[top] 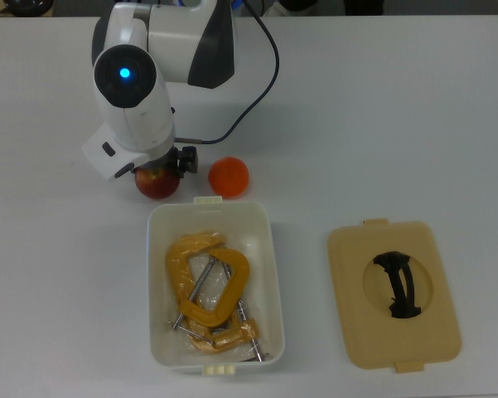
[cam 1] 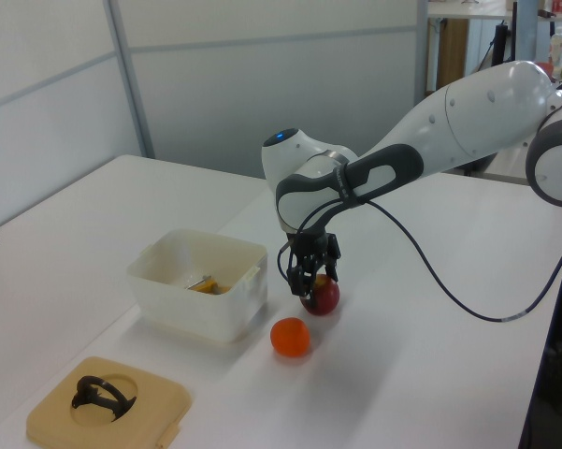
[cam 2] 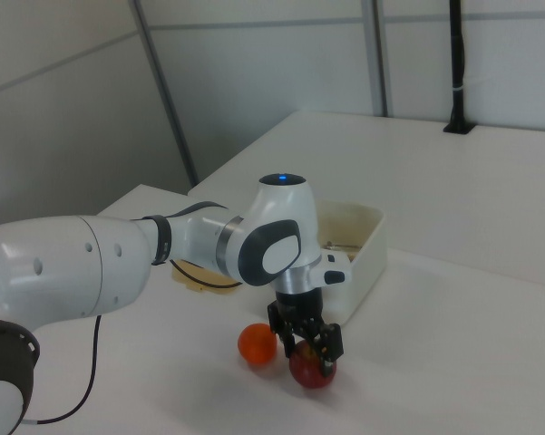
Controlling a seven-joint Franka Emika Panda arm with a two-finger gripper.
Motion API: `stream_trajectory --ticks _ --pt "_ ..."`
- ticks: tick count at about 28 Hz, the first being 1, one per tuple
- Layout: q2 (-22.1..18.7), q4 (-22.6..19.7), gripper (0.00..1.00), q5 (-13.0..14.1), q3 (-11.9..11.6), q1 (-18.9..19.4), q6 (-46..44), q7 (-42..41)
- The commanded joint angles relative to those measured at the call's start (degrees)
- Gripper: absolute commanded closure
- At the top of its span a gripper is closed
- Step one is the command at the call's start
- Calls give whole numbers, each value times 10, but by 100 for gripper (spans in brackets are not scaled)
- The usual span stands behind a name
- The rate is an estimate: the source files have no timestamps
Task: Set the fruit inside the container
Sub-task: 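Lower the gripper onto the red apple and close on it, then lift the apple and carry it over the white box, release inside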
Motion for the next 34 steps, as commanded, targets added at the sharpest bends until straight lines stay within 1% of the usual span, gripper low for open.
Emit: stream_trajectory --ticks 1,3,6,7,8,11,13,16,18,19,23,24,25,28,29,30,34 --pt "-28 -4 64 9 -8 -2 8 -9" --pt "-50 8 64 8 -9 -3 -7 -10" --pt "-68 30 64 4 -9 -4 -28 -11" --pt "-74 41 64 3 -9 -3 -31 -11" --pt "-81 61 64 1 -8 -2 -33 -11" --pt "-83 93 63 4 -4 1 -33 -10" --pt "-82 107 63 7 -2 4 -26 -6" --pt "-73 131 63 4 9 18 18 -5" --pt "-73 129 61 5 10 27 63 -3" --pt "-70 129 56 5 10 35 103 -3" --pt "-57 129 52 0 10 49 158 -3" --pt "-46 129 42 1 10 52 185 -3" --pt "-40 129 37 2 10 52 199 -3" --pt "-24 129 34 1 10 53 239 -3" --pt "-20 129 30 1 10 54 247 -2" --pt "-18 129 0 8 10 55 252 6" --pt "-27 117 0 7 10 55 245 35"
